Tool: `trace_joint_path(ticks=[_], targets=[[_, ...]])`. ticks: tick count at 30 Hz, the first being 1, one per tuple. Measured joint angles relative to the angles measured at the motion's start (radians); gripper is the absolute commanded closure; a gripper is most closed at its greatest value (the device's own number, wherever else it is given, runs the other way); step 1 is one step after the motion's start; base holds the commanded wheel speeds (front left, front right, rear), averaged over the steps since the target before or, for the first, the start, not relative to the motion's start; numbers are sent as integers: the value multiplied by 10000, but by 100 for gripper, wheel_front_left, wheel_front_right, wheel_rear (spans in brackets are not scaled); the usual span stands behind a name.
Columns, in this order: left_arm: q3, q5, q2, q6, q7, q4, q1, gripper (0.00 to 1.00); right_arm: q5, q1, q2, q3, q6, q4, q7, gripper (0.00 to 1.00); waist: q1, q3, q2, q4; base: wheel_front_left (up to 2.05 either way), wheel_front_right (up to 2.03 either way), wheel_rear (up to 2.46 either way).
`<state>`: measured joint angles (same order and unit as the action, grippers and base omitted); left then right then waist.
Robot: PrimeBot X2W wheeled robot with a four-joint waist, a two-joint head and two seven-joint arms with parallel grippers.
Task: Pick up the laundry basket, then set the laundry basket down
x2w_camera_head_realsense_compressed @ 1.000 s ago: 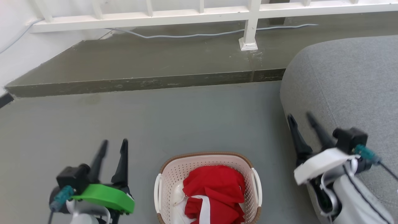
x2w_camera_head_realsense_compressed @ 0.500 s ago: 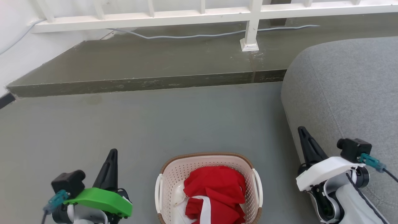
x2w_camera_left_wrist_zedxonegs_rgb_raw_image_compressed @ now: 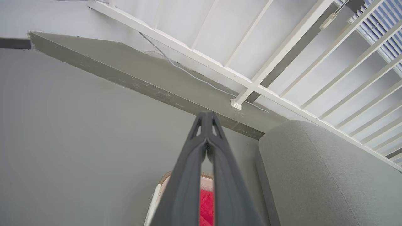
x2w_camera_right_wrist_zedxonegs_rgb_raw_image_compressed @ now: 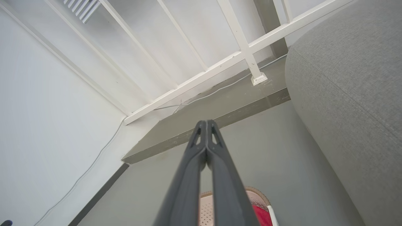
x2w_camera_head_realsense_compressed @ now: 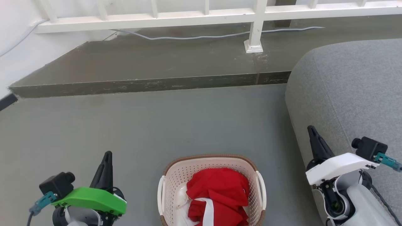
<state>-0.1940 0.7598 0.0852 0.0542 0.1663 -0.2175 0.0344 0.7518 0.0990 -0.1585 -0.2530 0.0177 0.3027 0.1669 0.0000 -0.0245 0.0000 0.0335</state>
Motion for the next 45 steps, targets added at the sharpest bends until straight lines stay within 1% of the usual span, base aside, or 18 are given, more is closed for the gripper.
trace_joint_path(ticks=[2,8,11,13,22,25,30,32,37,40,45], targets=[[46,316,-6,73,-86,-8,0,100,215,0,27,104,50,-6,-54,100,0,6,0,-9,0,0,0],[284,974,-40,84,-313,-29,1,100,899,-1,96,391,88,-13,-286,100,0,23,0,-36,0,0,0],[334,1110,-42,88,-385,-40,1,100,1139,-1,127,502,151,-15,-364,100,0,28,0,-45,0,0,0],[374,1384,-48,165,-430,-54,1,100,1335,-1,157,589,173,-23,-437,100,0,34,0,-53,0,0,0],[683,2334,-65,209,-763,-144,6,100,2372,-3,301,1018,263,-38,-731,100,0,60,0,-93,0,0,0],[773,2752,-77,257,-880,-194,9,100,2688,-4,322,1181,345,-42,-838,100,0,69,0,-105,0,0,0],[988,3415,-96,295,-1055,-267,13,100,3371,-5,391,1473,355,-46,-1055,100,0,86,0,-132,0,0,0],[1035,3559,-104,307,-1139,-276,14,100,3605,-6,410,1557,441,-48,-1139,100,0,92,0,-141,0,0,0],[1248,4146,-125,347,-1315,-303,22,100,4169,-8,514,1808,454,-52,-1256,100,0,107,0,-163,0,0,0],[1313,4479,-136,349,-1415,-320,26,100,4474,-9,568,1939,545,-54,-1398,100,0,116,0,-176,0,0,0],[1486,5012,-169,397,-1578,-341,38,100,5032,-13,629,2192,571,-56,-1565,100,0,130,0,-198,0,0,0]])
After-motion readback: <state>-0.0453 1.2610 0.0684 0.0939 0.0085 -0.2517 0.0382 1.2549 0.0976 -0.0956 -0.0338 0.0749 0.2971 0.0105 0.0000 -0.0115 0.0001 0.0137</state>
